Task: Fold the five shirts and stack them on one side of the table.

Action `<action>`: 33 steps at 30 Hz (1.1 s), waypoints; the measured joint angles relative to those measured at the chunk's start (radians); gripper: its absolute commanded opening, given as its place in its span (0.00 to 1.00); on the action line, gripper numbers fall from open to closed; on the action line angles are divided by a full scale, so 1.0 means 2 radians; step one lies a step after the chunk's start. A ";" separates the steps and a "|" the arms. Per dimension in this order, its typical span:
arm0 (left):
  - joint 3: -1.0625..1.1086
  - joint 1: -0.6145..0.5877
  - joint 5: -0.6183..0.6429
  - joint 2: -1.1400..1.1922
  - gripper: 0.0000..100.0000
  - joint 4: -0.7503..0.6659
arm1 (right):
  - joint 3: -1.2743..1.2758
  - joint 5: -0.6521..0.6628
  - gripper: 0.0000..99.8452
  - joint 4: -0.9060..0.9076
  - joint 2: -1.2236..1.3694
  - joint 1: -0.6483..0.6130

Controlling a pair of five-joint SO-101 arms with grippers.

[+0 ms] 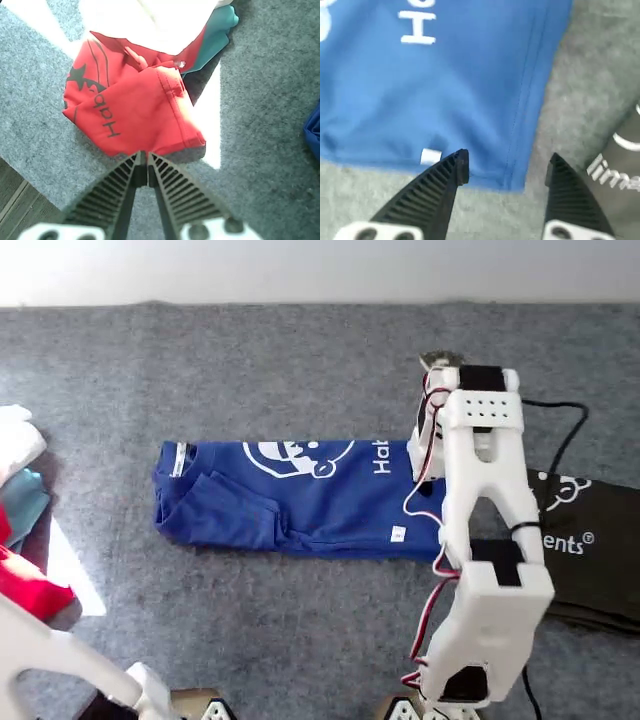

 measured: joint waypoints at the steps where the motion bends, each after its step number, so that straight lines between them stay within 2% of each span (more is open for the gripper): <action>1: 0.000 0.005 0.000 0.000 0.02 0.000 | 0.000 -0.002 0.27 -0.012 0.012 0.000; 12: 0.000 0.061 0.000 0.000 0.02 0.000 | 0.002 -0.029 0.26 -0.077 0.092 -0.021; 20: 0.000 0.063 0.000 0.000 0.02 0.000 | -0.006 -0.031 0.03 -0.079 0.128 -0.028; 25: 0.000 0.063 0.000 0.000 0.02 0.000 | -0.006 -0.030 0.01 -0.079 0.137 -0.027; 30: 0.000 0.063 0.000 0.000 0.02 0.000 | 0.003 0.004 0.01 -0.079 0.117 -0.015; 33: 0.000 0.063 0.000 0.000 0.02 0.000 | 0.004 0.051 0.01 -0.063 0.090 -0.002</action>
